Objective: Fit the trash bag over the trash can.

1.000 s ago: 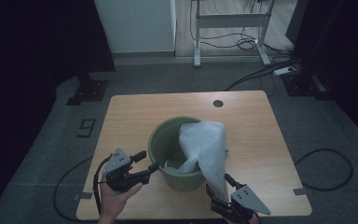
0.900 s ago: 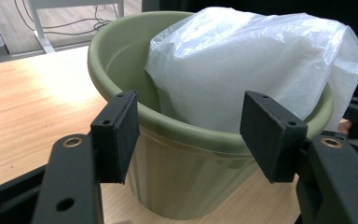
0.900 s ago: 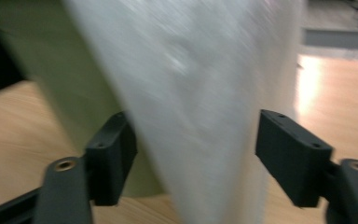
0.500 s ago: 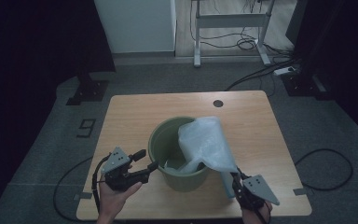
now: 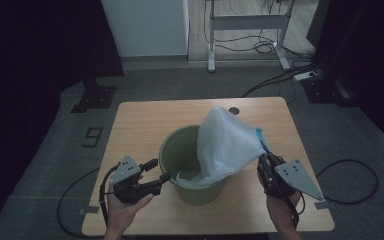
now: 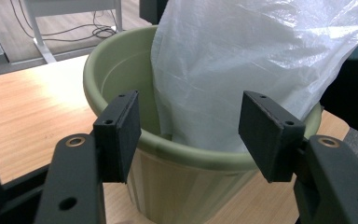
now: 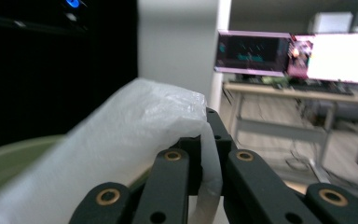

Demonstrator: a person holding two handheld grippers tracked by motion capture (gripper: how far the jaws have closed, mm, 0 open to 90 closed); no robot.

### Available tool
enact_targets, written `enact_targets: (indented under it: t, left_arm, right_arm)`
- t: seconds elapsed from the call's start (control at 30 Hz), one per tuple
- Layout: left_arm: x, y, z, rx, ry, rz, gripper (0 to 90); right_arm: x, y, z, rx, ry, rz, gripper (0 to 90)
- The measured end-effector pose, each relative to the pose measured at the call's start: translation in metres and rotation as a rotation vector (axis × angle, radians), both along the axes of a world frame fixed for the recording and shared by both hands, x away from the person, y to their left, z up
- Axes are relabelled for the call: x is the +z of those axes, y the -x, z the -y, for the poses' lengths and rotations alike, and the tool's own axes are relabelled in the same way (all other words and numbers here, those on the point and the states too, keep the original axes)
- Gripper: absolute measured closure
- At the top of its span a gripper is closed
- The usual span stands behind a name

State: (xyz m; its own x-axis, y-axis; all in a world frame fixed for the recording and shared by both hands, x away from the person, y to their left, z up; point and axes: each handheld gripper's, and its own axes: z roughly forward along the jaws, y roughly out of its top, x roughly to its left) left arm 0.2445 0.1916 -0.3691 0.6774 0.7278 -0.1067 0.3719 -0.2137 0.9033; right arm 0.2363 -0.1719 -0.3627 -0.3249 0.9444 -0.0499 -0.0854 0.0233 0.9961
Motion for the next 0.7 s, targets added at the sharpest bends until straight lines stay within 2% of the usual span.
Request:
enact_targets:
  t: [0.13, 0.27, 0.4, 0.7]
  left_arm:
    - [0.005, 0.001, 0.001, -0.004, 0.003, 0.015, 38.1]
    - [0.010, 0.002, 0.002, -0.004, 0.007, 0.029, 37.8]
    - [0.015, 0.001, 0.004, -0.004, 0.015, 0.039, 37.7]
    - [0.020, -0.006, 0.020, -0.040, 0.041, 0.034, 35.3]
  right_arm:
    - [0.013, -0.001, -0.019, 0.060, 0.003, 0.022, 88.0]
    - [0.017, 0.000, -0.037, 0.121, 0.008, 0.017, 87.9]
    - [0.013, 0.003, -0.054, 0.176, 0.033, -0.001, 87.9]
    - [0.001, 0.006, -0.076, 0.237, 0.077, -0.040, 87.8]
